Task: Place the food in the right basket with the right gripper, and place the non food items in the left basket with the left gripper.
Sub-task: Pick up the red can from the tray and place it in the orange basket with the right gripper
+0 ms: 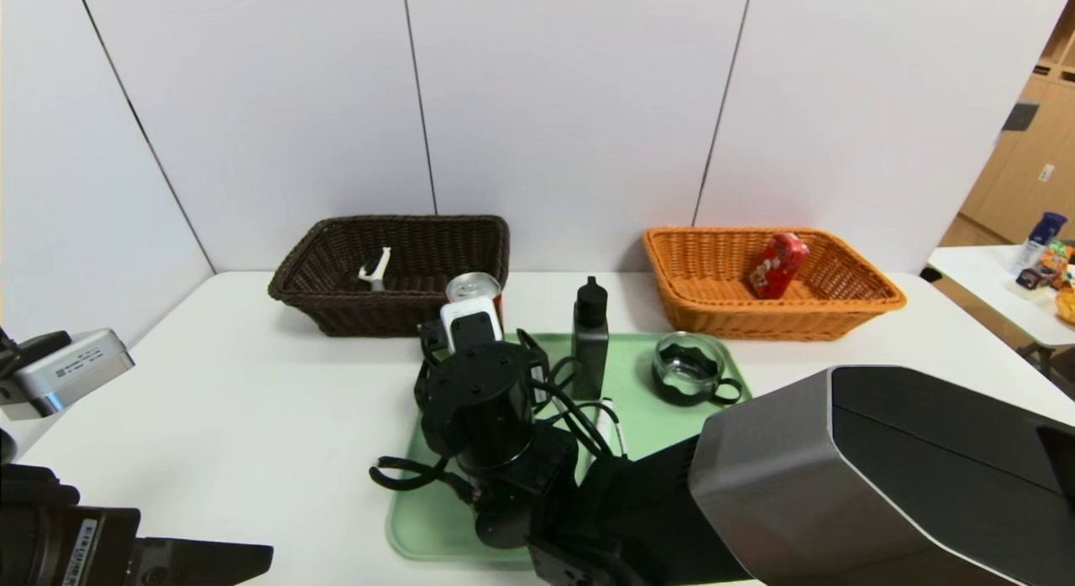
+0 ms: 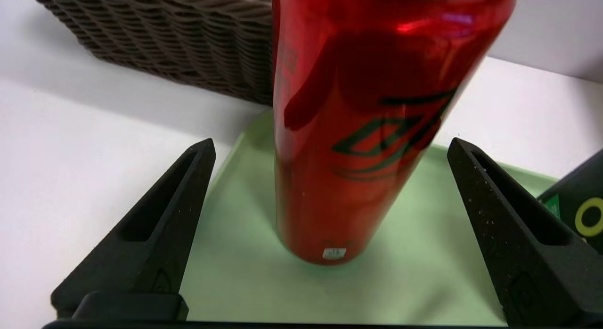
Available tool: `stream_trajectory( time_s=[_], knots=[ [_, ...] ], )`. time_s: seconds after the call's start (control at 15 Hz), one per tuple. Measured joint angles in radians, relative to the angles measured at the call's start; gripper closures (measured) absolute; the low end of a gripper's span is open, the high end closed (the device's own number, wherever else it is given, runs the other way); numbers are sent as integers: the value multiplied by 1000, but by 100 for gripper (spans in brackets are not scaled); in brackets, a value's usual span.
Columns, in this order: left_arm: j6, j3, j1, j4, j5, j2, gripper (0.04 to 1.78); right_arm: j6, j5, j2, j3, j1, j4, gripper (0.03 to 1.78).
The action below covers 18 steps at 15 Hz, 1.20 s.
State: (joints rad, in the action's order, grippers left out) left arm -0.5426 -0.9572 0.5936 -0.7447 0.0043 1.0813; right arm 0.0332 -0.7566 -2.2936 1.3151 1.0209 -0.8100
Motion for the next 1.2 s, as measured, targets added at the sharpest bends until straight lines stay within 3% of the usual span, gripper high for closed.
stream_trajectory(
  time_s=[1.2],
  knots=[
    [8,25,0,0,1,-13,13,5,2,-109,149,-41,-6,11]
  ],
)
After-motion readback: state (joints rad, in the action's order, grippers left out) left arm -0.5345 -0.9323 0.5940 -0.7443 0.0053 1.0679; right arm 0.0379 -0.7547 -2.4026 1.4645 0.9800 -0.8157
